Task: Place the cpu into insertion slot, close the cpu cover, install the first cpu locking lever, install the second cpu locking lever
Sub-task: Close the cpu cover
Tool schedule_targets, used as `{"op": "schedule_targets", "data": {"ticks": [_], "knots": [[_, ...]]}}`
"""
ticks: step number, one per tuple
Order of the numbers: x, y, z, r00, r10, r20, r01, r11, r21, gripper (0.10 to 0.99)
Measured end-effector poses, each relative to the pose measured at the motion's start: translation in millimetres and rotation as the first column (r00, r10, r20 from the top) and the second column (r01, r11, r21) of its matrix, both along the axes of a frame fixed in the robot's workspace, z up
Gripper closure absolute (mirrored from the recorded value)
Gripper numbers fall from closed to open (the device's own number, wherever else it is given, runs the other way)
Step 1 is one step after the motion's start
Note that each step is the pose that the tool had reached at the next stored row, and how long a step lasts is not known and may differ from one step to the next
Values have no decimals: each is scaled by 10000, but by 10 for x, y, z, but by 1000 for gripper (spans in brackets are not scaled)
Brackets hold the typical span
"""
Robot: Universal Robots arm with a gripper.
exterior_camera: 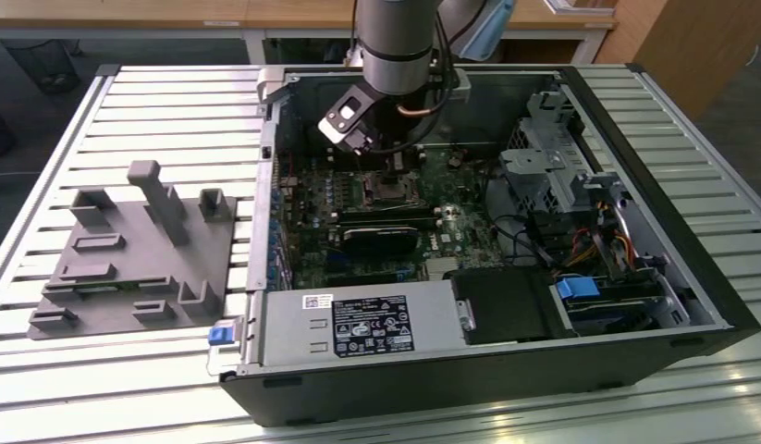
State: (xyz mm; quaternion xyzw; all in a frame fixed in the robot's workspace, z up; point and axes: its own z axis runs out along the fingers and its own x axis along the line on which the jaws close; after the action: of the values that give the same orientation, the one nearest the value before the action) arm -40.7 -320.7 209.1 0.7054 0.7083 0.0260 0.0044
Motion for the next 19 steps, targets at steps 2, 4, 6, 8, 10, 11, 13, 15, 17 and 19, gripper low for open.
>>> {"op": "schedule_targets", "data": {"ticks": [2, 4, 6, 8, 10, 11, 13, 15, 17, 19], "knots": [[-17, 0, 7, 10000, 0, 0, 0, 10000, 7, 980], [-45, 0, 7, 10000, 0, 0, 0, 10000, 14, 980], [-98, 0, 8, 10000, 0, 0, 0, 10000, 13, 980], [-142, 0, 7, 10000, 0, -1, 0, 10000, 12, 980], [-153, 1, -8, 10000, -1, 1, 1, 10000, 14, 980], [-154, 0, -21, 10000, 1, -1, -1, 10000, 12, 980], [-155, 0, -50, 10000, 0, -1, 0, 10000, 12, 980], [-155, 0, -71, 10000, 0, -1, 0, 10000, 13, 980], [-156, 0, -76, 10000, 0, -2, 0, 10000, 11, 980], [-156, 0, -70, 10000, -1, -1, 1, 10000, 13, 980]]}}
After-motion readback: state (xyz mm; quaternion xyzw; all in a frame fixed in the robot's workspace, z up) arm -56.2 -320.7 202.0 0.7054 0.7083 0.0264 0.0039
